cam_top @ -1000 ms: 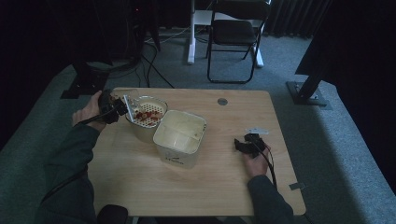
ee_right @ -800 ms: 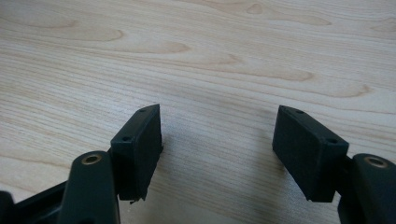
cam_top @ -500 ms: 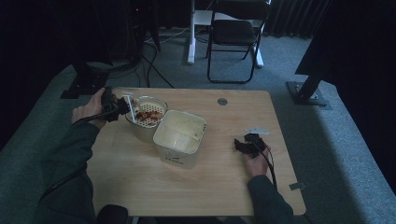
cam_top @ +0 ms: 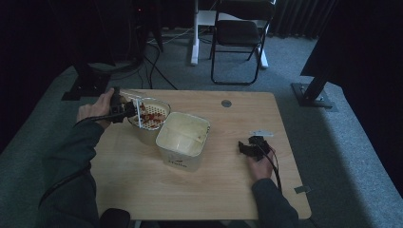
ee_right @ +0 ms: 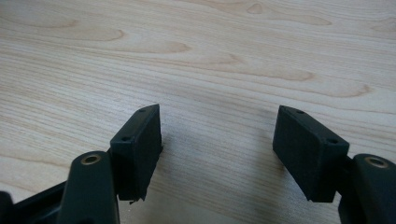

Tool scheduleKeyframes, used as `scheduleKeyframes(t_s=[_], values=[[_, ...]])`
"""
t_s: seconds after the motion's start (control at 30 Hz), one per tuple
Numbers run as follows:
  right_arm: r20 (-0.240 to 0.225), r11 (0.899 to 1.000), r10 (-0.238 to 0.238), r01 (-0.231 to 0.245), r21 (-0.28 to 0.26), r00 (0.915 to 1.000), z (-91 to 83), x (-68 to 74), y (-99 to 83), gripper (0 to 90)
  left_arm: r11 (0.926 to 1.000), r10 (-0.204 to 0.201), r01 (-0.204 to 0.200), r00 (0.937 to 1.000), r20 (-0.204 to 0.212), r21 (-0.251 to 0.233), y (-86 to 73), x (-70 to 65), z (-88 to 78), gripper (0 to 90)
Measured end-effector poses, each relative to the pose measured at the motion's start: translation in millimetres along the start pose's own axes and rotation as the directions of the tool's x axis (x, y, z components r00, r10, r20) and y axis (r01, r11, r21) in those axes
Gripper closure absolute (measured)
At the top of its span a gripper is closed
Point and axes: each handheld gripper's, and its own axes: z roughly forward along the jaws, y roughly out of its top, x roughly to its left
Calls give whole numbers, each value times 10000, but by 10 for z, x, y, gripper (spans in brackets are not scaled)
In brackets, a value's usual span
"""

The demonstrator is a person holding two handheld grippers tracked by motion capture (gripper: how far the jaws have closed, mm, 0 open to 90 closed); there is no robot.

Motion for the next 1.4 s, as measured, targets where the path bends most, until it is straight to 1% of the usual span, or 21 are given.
scheduleKeyframes(t_s=[0.43, 0.73, 0.77, 0.8, 0.83, 0.87, 0.9, 0.93, 0.97, 1.0, 1.03, 1.07, 1.1, 1.13, 1.17, 1.2, 1.23, 1.27, 1.3, 1.33, 1.4], values=[[-11, 10000, -5, 5, 14, 10000, -1, 3, 0, 316, 9973, 693, -687, 9974, -200, 257, 44, 10, 7, 437], [-12, 10000, -6, 6, 14, 10000, -1, 2, 0, 315, 9997, 173, -167, 9993, -334, 166, 55, 79, -10, 437], [-12, 10000, -6, 6, 14, 10000, -1, 2, 0, 315, 9999, 78, -83, 9988, -493, -81, 60, 94, -36, 437], [-12, 10000, -7, 7, 14, 10000, -1, 2, 0, 315, 9997, -156, 159, 9998, -131, 209, 63, 116, 3, 437], [-14, 10000, -4, 4, 15, 10000, 0, 2, 0, 315, 9994, 201, -190, 9992, -354, 303, 72, 97, 13, 437], [-15, 10000, -6, 6, 15, 10000, -1, 2, 0, 315, 10000, 22, -22, 10000, -47, 10, 86, 94, -6, 438], [-13, 10000, -4, 4, 14, 10000, -1, 3, 0, 314, 9990, 370, -364, 9991, -201, 257, 92, 63, 16, 438], [-12, 10000, -7, 7, 14, 10000, -1, 3, 0, 314, 9992, 401, -398, 9988, -294, 106, 99, 55, -3, 438], [-15, 10000, -6, 7, 14, 10000, -1, 3, -1, 315, 10000, -30, 29, 10000, 92, 67, 94, 62, 10, 439], [-15, 10000, -5, 5, 14, 10000, 0, 3, 0, 314, 9987, 381, -378, 9992, -72, 347, 97, 32, 29, 438], [-19, 10000, -7, 7, 17, 10000, 0, 2, 0, 313, 9999, 101, -101, 9999, -5, -15, 96, 37, 5, 439], [-20, 10000, -10, 10, 14, 10000, -1, 3, 0, 313, 9988, 253, -255, 9997, 41, 412, 96, 23, 38, 439], [-22, 10000, -10, 10, 15, 10000, 0, 3, 0, 313, 9991, 277, -276, 9996, -14, 310, 99, 25, 23, 439], [-23, 10000, -7, 7, 17, 10000, 0, 3, 0, 313, 10000, -44, 43, 9998, 175, 32, 95, 42, 5, 440], [-24, 10000, -7, 7, 14, 10000, 0, 4, 0, 313, 9989, 251, -253, 9997, 44, 385, 92, 26, 33, 439], [-24, 10000, -8, 8, 14, 10000, 0, 4, 0, 313, 10000, 8, -9, 9999, 115, 64, 89, 52, 2, 439], [-23, 10000, -8, 8, 13, 10000, 0, 4, 0, 313, 9998, 1, -4, 9999, 145, 214, 84, 58, 16, 439], [-24, 10000, -13, 13, 16, 10000, 0, 4, 0, 313, 9994, 246, -245, 9997, -35, 258, 83, 49, 13, 439], [-24, 10000, -8, 8, 15, 10000, 0, 4, 0, 313, 10000, -29, 29, 10000, 90, 3, 77, 63, -3, 439], [-24, 10000, -12, 12, 15, 10000, 0, 4, 0, 313, 9993, 61, -65, 9999, 120, 364, 67, 56, 29, 439], [-23, 10000, -12, 12, 16, 10000, 0, 4, 0, 312, 9999, -83, 81, 9998, 184, 96, 58, 58, 1, 439]])
